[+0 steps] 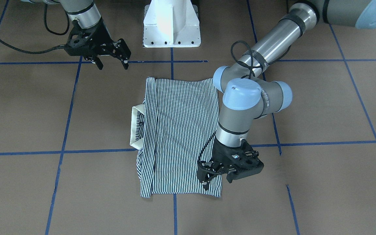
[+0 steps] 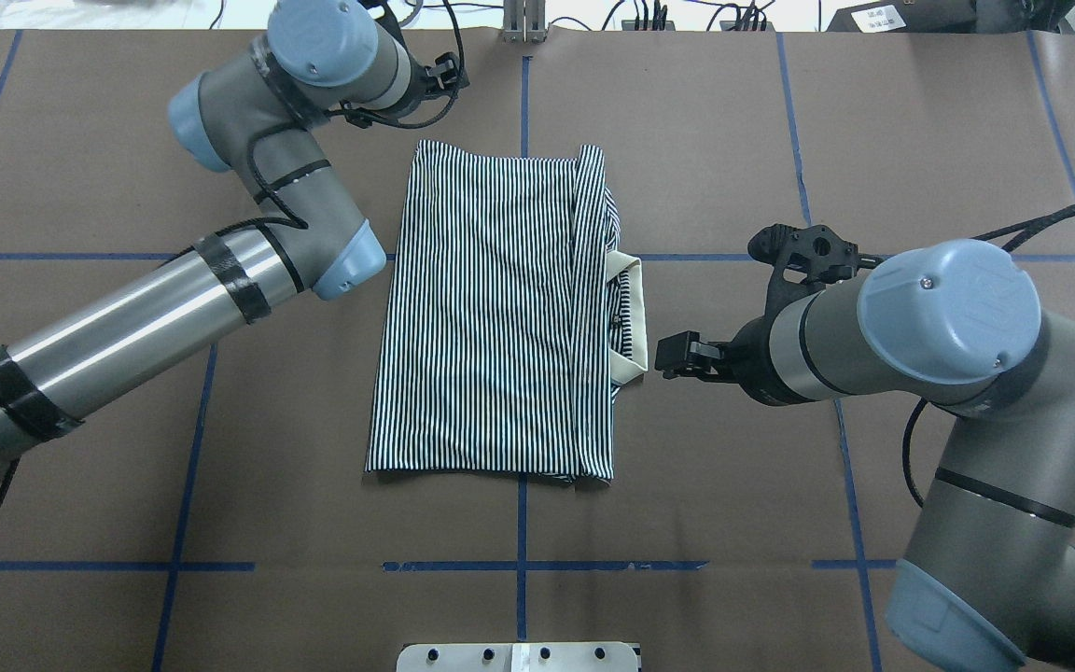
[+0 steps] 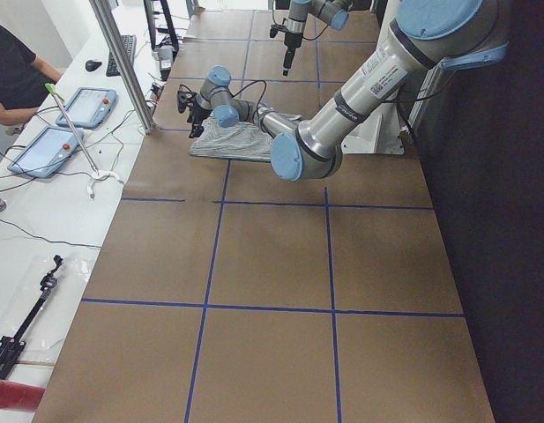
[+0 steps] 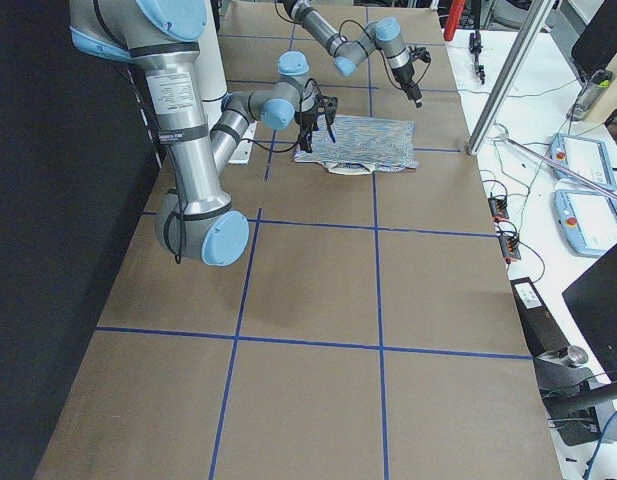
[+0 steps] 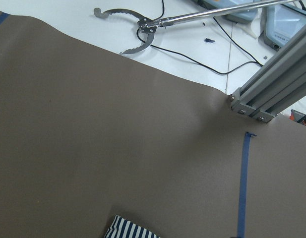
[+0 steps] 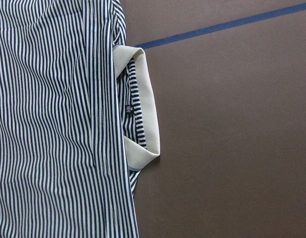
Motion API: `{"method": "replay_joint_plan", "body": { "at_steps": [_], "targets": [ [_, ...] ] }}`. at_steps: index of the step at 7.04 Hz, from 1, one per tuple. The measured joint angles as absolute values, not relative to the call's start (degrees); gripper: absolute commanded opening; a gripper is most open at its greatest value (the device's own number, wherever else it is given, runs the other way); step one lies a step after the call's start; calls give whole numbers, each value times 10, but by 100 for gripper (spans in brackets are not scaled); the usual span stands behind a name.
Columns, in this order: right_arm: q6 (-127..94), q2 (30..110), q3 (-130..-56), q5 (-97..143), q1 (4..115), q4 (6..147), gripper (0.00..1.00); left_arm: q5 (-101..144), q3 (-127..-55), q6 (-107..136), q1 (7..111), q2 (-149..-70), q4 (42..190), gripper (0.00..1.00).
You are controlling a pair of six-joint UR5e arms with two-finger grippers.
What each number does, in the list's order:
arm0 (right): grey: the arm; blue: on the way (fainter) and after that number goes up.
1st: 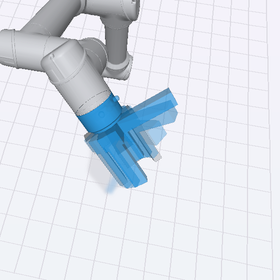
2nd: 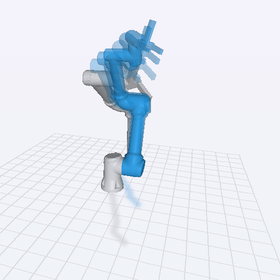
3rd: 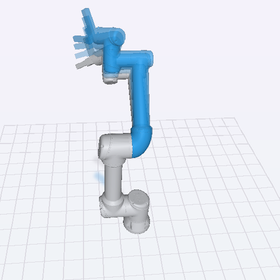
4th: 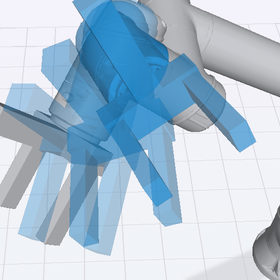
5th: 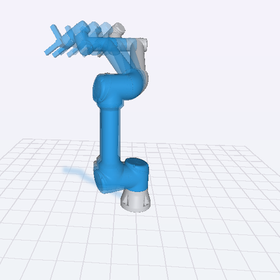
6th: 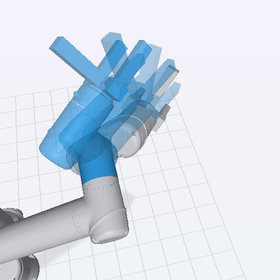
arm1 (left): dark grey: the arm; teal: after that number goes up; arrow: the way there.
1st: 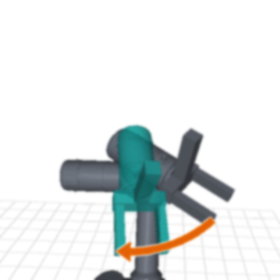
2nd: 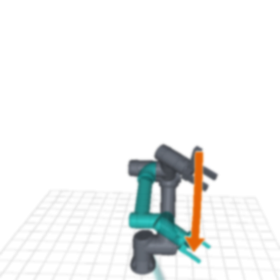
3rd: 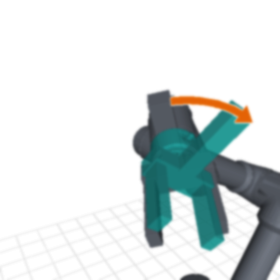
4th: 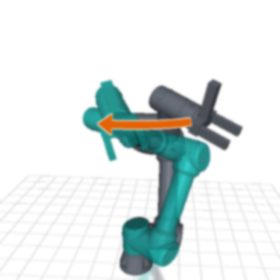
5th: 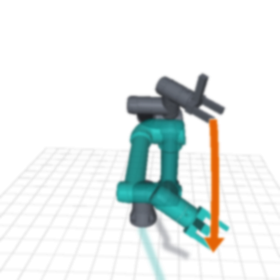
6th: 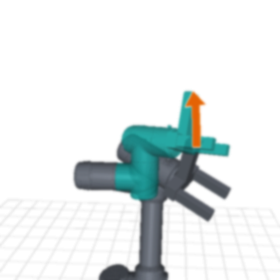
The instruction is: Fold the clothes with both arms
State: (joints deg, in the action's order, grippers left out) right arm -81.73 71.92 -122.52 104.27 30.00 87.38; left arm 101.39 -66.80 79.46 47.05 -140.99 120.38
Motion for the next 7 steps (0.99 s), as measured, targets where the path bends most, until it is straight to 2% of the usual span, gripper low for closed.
{"method": "replay_joint_plan", "body": {
  "at_steps": [3,4,5,7],
  "targets": [
    [-767,650,-1130,1042,295,880,100,1061,-945,732,482,-1291,1024,100],
    [-737,619,-1086,1042,293,882,100,1064,-1008,722,480,-1260,994,100],
    [-718,583,-1039,1042,289,888,100,1068,-1046,719,478,-1240,979,100],
    [-704,528,-976,1032,262,923,100,1071,-1072,717,474,-1223,972,100]
  ]
}}
